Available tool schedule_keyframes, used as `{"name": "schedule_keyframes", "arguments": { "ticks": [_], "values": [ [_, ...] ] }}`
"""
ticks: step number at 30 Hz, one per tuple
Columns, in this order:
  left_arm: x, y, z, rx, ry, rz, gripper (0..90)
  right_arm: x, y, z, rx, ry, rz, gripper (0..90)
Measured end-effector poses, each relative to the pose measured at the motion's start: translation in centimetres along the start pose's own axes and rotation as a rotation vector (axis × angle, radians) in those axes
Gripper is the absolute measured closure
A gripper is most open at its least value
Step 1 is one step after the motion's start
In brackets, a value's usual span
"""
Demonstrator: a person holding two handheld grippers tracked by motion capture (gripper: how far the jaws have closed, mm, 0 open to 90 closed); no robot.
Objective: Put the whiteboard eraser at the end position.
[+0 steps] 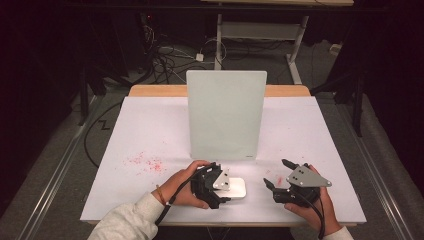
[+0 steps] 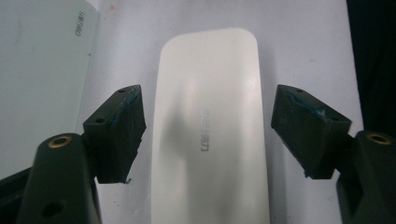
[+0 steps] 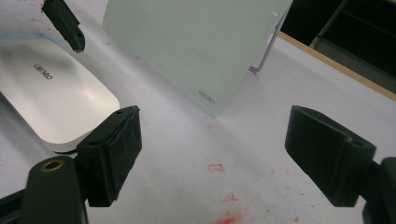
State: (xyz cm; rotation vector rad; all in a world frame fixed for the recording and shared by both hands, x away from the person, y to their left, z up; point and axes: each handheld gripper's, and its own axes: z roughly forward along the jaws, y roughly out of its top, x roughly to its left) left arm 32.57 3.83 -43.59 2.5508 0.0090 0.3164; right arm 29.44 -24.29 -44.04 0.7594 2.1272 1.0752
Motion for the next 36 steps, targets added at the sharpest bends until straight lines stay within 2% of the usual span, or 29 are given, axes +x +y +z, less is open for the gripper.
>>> {"name": "schedule_keyframes", "arguments": {
  "ticks": [6, 14, 17, 20, 31, 34, 36],
  "values": [
    [0.2, -0.1, -1.0, -0.073, 0.047, -0.034, 22.0, 0.2, 0.0, 0.0, 0.0, 0.004, -0.006, 19.4],
    [0.7, -0.6, -2.5, -0.18, 0.186, -0.109, 20.0, 0.3, 0.1, 0.0, 0.0, 0.012, -0.011, 19.9],
    [0.8, -0.8, -3.1, -0.214, 0.24, -0.123, 17.6, 0.4, 0.1, 0.0, -0.001, 0.012, -0.017, 19.9],
    [0.9, -1.1, -3.5, -0.232, 0.299, -0.138, 17.6, 0.4, 0.2, -0.1, -0.003, 0.011, -0.016, 19.9],
    [1.2, -1.9, -4.5, -0.246, 0.371, -0.169, 17.5, 0.4, 0.3, -0.2, -0.012, 0.012, -0.018, 19.9],
    [0.9, -2.4, -5.2, -0.259, 0.425, -0.171, 18.0, 0.4, 0.3, -0.3, -0.014, 0.009, -0.02, 19.8],
    [0.9, -2.7, -5.6, -0.264, 0.439, -0.173, 18.3, 0.4, 0.3, -0.3, -0.015, 0.005, -0.016, 19.9]
  ]
}}
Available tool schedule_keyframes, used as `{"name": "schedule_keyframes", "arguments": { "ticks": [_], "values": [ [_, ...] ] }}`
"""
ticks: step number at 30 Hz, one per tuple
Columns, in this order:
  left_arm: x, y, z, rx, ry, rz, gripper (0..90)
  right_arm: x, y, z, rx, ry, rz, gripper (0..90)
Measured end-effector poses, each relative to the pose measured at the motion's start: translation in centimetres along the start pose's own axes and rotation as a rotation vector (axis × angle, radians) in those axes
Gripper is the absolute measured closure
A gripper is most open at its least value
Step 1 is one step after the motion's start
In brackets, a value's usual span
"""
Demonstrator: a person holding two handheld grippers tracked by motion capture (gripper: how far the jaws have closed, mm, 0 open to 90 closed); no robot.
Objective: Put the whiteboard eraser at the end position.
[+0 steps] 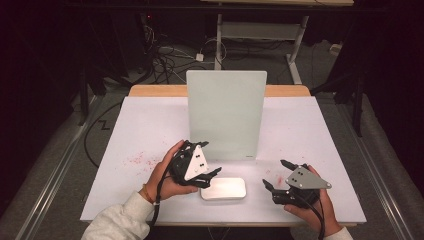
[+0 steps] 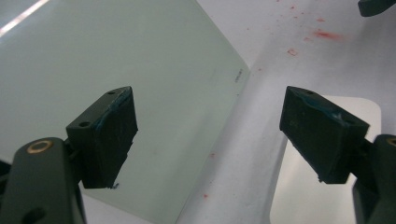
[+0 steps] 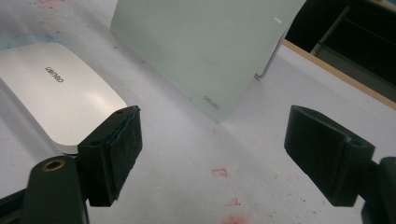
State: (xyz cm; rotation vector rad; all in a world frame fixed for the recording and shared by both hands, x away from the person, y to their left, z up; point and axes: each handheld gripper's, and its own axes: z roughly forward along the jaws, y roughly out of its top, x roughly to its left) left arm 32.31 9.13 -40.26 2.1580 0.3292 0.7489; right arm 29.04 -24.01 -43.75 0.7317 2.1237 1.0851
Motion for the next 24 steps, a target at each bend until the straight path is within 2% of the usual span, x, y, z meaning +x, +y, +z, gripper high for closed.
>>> {"name": "schedule_keyframes", "arguments": {
  "ticks": [5, 10, 20, 24],
  "values": [
    [0.4, -0.5, -1.0, -0.013, 0.036, -0.02, 18.3, -0.1, 0.1, -0.2, -0.007, -0.013, 0.004, 19.9],
    [0.7, -1.1, -1.8, -0.011, 0.073, -0.02, 18.2, -0.1, 0.0, -0.2, -0.008, -0.017, 0.005, 19.9],
    [1.1, -2.8, -3.3, 0.005, 0.123, -0.048, 17.7, 0.0, 0.1, -0.3, -0.008, -0.026, 0.0, 19.9],
    [1.2, -3.6, -3.7, 0.018, 0.157, -0.048, 17.7, -0.1, 0.0, -0.3, -0.008, -0.033, -0.001, 19.9]
  ]
}}
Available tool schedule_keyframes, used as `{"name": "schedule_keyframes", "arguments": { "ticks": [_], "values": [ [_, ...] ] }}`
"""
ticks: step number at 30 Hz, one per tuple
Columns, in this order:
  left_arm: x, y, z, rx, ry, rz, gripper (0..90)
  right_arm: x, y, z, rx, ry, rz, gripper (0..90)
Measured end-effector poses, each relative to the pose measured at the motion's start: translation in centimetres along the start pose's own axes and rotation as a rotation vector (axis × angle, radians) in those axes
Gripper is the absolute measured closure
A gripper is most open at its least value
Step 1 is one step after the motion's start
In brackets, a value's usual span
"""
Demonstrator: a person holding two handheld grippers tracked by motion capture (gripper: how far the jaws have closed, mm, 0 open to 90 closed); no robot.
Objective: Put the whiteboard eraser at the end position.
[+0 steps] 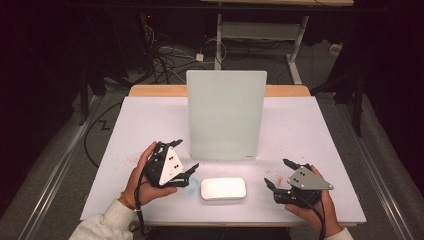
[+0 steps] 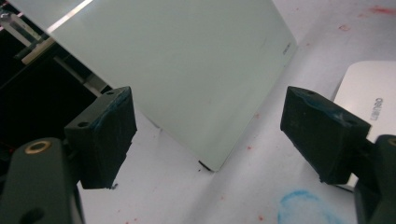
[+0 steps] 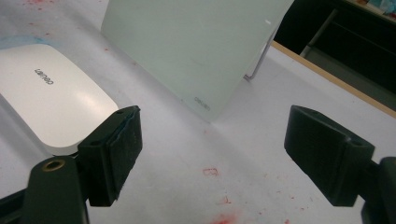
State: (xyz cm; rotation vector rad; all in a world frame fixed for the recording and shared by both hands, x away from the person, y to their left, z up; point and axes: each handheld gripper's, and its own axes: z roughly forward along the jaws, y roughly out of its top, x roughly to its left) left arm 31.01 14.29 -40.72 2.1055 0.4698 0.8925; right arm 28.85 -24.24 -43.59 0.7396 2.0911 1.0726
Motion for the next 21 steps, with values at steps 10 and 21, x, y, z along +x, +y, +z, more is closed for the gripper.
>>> {"name": "schedule_keyframes", "arguments": {
  "ticks": [10, 21],
  "values": [
    [1.0, -2.3, -1.3, 0.007, 0.057, -0.044, 17.7, -0.2, -0.2, -0.2, 0.001, -0.019, 0.006, 19.9],
    [1.5, -5.5, -2.1, 0.056, 0.099, -0.091, 17.7, -0.8, -0.3, -0.2, -0.008, -0.046, 0.021, 19.9]
  ]
}}
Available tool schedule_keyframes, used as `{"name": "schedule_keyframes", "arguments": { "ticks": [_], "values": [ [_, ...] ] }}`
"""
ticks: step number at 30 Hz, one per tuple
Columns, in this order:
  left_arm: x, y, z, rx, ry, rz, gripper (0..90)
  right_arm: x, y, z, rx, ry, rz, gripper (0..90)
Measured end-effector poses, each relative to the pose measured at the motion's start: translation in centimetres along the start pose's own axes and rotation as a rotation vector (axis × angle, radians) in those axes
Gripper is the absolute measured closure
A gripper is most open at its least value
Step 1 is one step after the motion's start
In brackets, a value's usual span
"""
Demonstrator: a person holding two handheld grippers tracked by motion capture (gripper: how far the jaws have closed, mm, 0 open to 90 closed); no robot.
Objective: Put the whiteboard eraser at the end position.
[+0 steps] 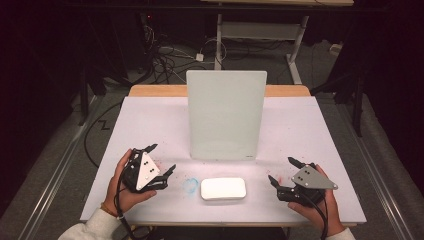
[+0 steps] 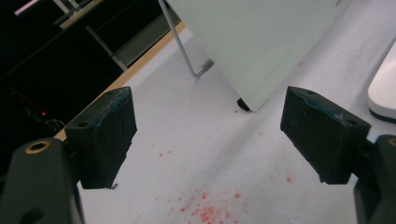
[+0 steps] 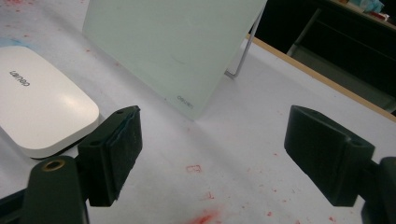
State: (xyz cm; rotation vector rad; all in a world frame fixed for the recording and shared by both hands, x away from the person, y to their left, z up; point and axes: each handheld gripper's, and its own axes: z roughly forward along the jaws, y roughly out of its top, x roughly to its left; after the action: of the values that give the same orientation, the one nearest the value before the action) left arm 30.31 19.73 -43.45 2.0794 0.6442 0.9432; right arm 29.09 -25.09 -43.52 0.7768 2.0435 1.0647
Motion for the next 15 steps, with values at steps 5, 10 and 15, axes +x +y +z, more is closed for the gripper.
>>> {"name": "schedule_keyframes", "arguments": {
  "ticks": [5, 10, 15],
  "values": [
    [0.1, -1.7, -0.1, 0.045, -0.002, -0.028, 17.7, -0.2, -0.1, 0.0, 0.003, -0.013, 0.01, 19.9],
    [-0.2, -3.1, -0.3, 0.071, -0.002, -0.03, 17.7, -0.3, -0.2, -0.2, -0.002, -0.025, 0.007, 19.6],
    [-0.5, -4.4, -0.4, 0.124, -0.024, -0.05, 17.6, -0.5, -0.6, -0.1, 0.01, -0.034, 0.02, 17.8]
  ]
}}
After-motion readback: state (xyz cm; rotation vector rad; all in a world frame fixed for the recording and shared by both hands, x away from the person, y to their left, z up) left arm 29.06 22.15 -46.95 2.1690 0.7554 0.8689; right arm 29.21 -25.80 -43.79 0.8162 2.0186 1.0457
